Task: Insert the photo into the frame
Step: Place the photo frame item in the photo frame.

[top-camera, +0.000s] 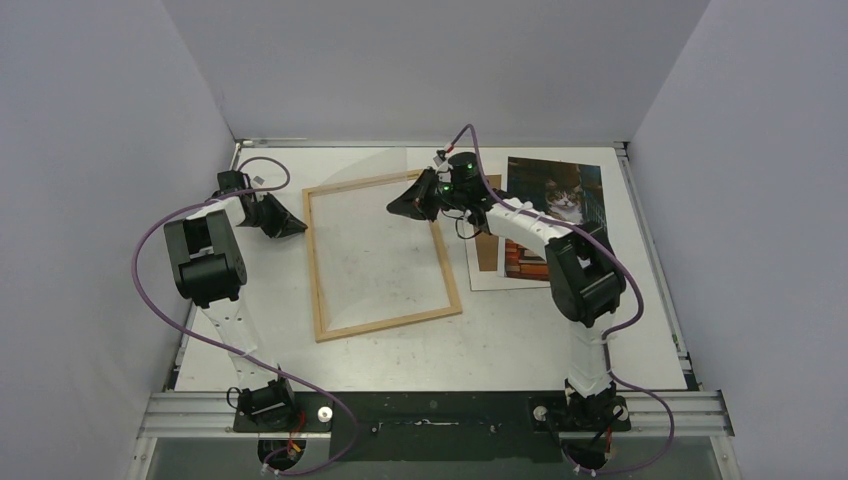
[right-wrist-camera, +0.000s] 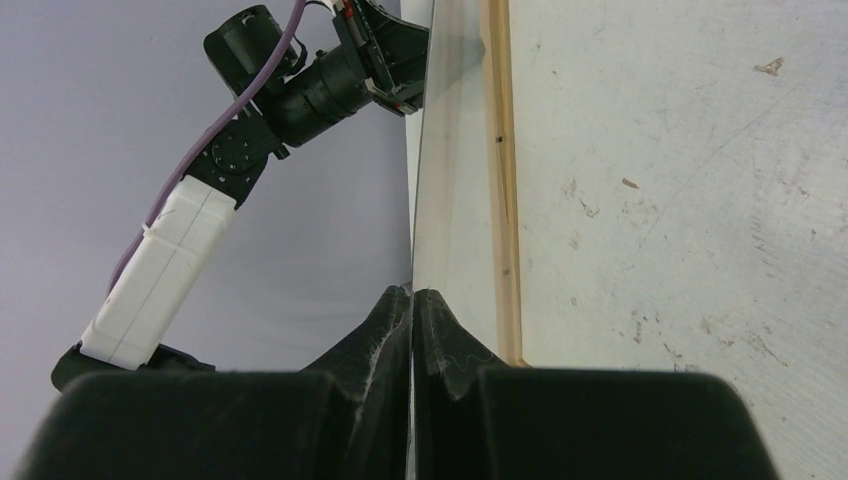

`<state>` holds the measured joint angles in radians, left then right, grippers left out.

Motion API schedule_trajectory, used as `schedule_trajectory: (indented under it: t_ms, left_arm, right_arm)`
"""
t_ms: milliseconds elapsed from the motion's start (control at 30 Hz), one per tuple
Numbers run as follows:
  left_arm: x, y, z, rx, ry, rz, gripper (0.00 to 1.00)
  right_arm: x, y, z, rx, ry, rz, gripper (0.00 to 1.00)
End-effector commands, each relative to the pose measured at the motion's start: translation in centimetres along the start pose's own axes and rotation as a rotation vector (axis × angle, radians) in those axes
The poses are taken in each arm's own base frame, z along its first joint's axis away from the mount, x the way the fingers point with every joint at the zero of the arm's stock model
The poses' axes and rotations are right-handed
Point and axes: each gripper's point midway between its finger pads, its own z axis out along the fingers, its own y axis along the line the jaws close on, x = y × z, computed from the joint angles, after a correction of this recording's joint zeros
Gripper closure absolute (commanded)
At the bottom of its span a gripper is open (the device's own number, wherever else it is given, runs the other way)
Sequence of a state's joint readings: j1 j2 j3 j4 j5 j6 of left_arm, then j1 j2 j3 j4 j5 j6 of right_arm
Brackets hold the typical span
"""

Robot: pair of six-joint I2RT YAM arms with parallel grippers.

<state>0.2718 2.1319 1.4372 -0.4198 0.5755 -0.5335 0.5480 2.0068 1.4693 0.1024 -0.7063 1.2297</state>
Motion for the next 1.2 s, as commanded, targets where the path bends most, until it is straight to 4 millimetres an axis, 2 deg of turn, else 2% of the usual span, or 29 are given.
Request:
schedule_trajectory:
  t_ms: [0,200,400,500,700,767,900,967,1167]
  left_arm:
    - [0.6,2.1,1.6,-0.073,0.022,0.024,0.94]
    - [0.8,2.0,1.7,-0.067,0.027,0.025,0.94]
    - [0.9,2.0,1.7,-0.065,0.029,0.027,0.94]
    - [0.8,1.9,1.7,-0.064,0.028,0.028,0.94]
    - [0.9,1.8,1.8,-0.063,0.031,0.030,0.94]
    - [1.0,1.8,1.9,-0.062,0.033,0.029,0.94]
    - [0.9,1.8,1.9,-0.062,0.032,0.030,0.94]
    - [0.9,1.8,1.9,-0.061,0.033,0.030,0.94]
    - [1.0,1.8,1.9,-0.059,0.036,0.027,0.94]
  right_arm:
    - [0.9,3.9,-2.5,-0.078,0.043,-0.107,1.00]
    - [0.6,3.1,-1.8,-0.069,0.075,-0.141,1.00]
    - [-0.1,2.6,-1.4,-0.038,0.057,-0.091,1.00]
    - [-0.4,3.1,-1.1,-0.043,0.048,-0.089,1.00]
    - [-0.2,0.3,-0.7,0.038,0.075,-0.111,1.00]
    - [-0.1,-1.2,-0.6,0.077,0.090,-0.132,0.96]
    - [-0.1,-4.0,-0.9,0.130,0.112,-0.177,0.80]
    - [-0.4,-5.4,-1.1,0.154,0.107,-0.184,0.75]
    - [-0.9,-7.2,-0.8,0.118,0.100,-0.183,0.66]
